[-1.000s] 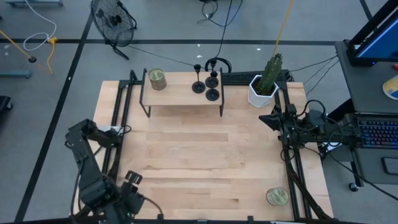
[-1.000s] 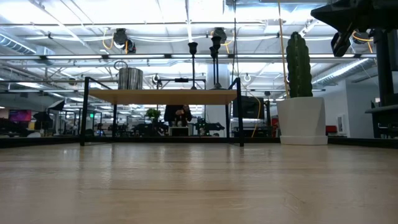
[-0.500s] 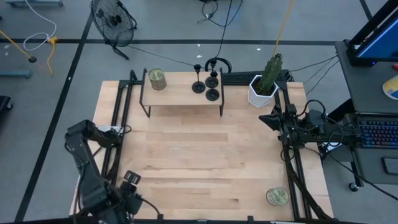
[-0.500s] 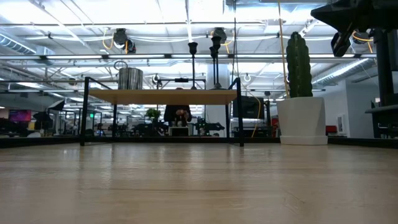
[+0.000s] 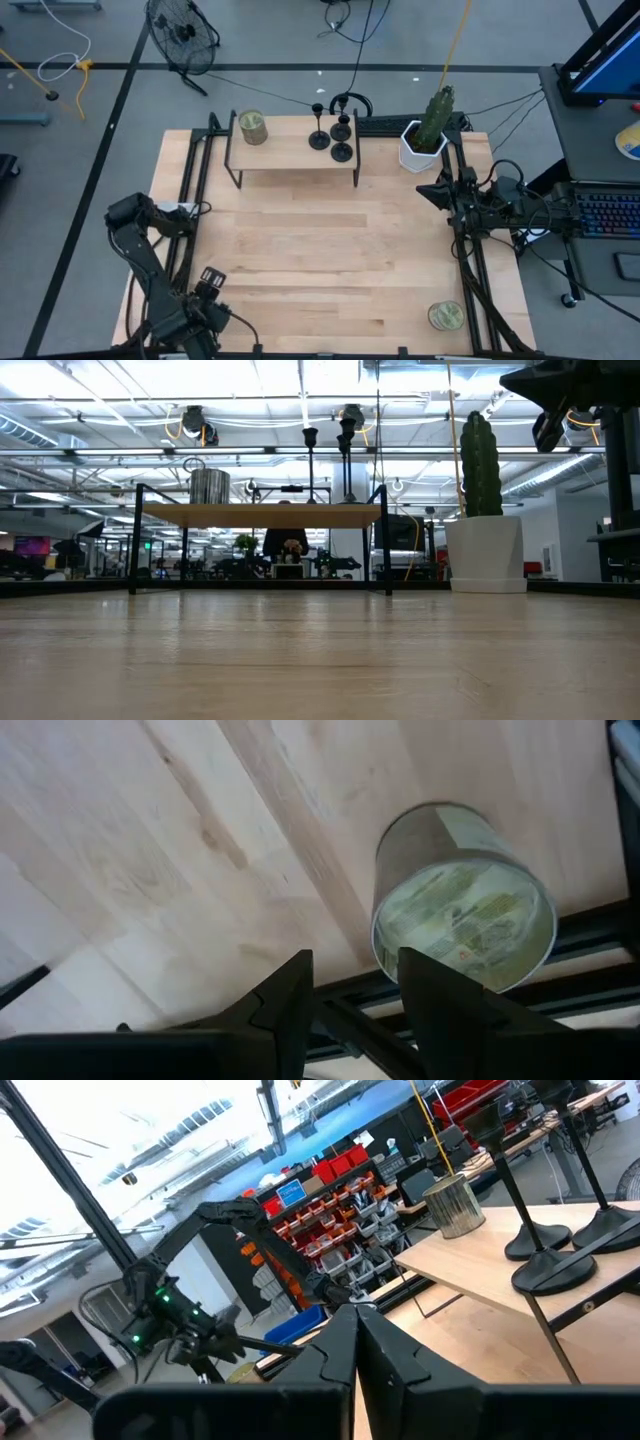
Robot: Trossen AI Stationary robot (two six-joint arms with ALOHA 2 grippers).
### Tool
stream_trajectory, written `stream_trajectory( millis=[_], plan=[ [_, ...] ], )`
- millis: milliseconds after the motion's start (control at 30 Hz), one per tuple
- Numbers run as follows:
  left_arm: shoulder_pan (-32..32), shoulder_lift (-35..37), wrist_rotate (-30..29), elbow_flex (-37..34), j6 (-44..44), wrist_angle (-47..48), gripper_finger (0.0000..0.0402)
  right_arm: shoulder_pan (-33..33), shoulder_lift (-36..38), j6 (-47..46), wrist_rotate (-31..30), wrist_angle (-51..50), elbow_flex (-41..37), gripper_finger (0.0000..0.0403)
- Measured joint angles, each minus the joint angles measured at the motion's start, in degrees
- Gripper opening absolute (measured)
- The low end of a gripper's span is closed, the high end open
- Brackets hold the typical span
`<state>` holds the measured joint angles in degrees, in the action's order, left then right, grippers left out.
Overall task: Pick & Place candle stick holders
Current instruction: Align the left silver scented candle can with the other silver scented candle on the shelf
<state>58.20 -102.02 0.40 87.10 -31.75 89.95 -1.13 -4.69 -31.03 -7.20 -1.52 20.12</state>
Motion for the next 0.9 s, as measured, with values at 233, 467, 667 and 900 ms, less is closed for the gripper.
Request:
stream_trajectory(
  millis=[233, 467, 667, 900],
  plan=[
    [2.5, 0.0, 0.0, -1.2, -0.5, -1.5, 0.0152, 0.0, 0.0, 0.1, 0.0, 0.0, 0.0, 0.0000],
    [3.3, 0.0, -0.4, -3.9, -1.9, -4.0, 0.0152, 0.0, 0.0, 0.2, -0.1, 0.0, 0.0, 0.0000],
    [3.3, 0.2, -0.4, -7.1, -4.4, -6.4, 0.0152, 0.0, 0.0, 0.2, -0.1, 0.0, 0.0, 0.0000],
    [3.3, 0.5, -0.7, -8.7, -4.5, -8.0, 0.0152, 0.0, 0.0, 0.2, -0.1, 0.0, 0.0, 0.0000]
  ],
)
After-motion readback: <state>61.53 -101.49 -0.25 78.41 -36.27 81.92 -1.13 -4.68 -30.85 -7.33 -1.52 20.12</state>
